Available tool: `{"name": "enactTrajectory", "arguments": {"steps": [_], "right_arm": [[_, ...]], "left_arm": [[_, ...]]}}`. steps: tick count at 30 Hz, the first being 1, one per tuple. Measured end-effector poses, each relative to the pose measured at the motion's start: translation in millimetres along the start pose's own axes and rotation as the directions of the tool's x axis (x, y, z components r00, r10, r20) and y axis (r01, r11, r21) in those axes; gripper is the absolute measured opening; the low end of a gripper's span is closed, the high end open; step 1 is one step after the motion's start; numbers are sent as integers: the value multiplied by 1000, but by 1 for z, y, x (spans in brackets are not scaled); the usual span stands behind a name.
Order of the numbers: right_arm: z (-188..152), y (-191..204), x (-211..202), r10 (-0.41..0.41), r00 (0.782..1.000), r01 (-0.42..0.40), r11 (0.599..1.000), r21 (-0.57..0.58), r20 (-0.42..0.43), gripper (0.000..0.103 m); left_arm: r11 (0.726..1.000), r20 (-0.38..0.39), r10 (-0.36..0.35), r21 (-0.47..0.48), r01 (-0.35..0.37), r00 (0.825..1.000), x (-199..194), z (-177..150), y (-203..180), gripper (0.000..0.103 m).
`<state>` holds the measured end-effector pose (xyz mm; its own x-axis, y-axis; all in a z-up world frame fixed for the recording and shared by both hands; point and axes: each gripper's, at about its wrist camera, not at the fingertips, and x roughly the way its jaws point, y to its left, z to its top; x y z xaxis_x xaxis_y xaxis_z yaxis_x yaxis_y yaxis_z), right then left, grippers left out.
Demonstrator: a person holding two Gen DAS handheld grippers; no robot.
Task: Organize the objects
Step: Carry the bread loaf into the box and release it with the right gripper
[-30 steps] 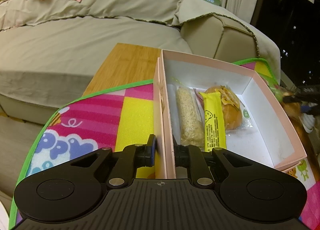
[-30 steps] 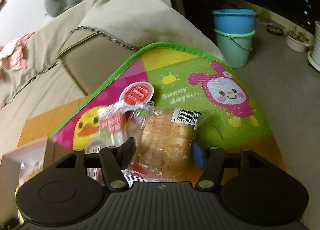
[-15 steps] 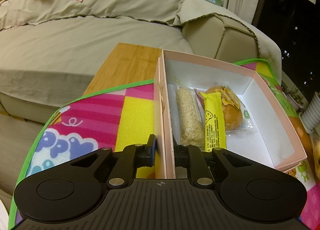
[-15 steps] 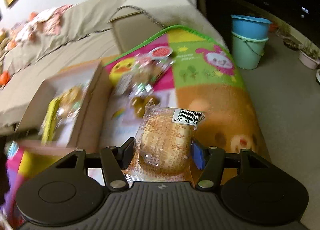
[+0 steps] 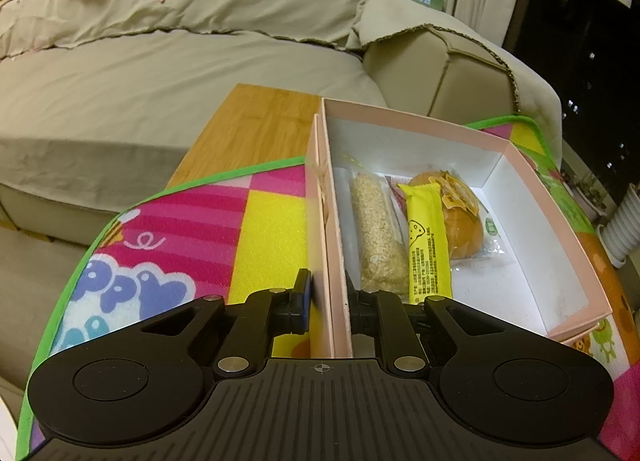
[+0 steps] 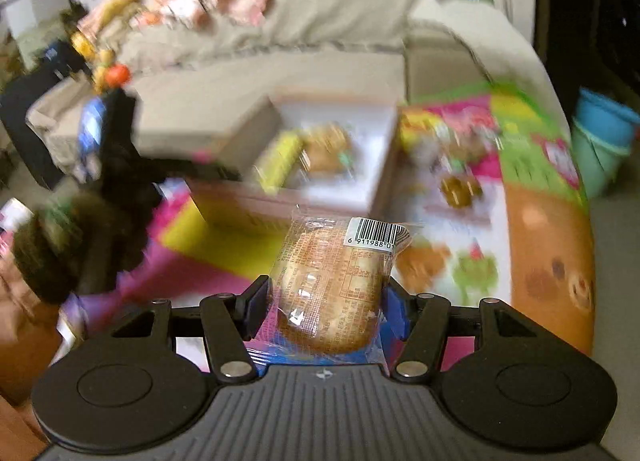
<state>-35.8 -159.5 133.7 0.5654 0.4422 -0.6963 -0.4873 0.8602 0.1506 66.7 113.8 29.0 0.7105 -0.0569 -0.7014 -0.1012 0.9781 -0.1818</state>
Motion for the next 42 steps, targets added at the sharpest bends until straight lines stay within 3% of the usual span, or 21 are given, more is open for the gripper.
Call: {"name": "enactTrajectory", "arguments": {"steps": [5, 8, 18, 24, 30, 42], "right_arm": [[45, 15, -16, 34, 987, -31, 999, -20, 155, 59], [71, 19, -3, 34, 977, -29, 999, -28, 211, 59], [109, 19, 67, 59, 981, -68, 997, 45, 185, 62], [106, 15, 76, 43, 982, -54, 997, 53, 185, 72], [93, -6, 69, -16, 984, 0, 996, 93, 176, 74], [50, -97, 58, -230, 967, 200, 949, 245, 104, 76]], "left_arm": [[1000, 1, -1, -7, 1, 1000, -1, -1, 0, 15], [1000, 1, -3, -4, 3, 1000, -1, -1, -1, 16], [1000, -4, -5, -10, 5, 1000, -2, -1, -3, 16], [1000, -4, -5, -11, 5, 1000, -3, -1, -3, 16], [1000, -4, -4, -10, 4, 1000, -3, -1, -3, 16], [1000, -5, 0, -7, 0, 1000, -5, 0, -3, 16]]}}
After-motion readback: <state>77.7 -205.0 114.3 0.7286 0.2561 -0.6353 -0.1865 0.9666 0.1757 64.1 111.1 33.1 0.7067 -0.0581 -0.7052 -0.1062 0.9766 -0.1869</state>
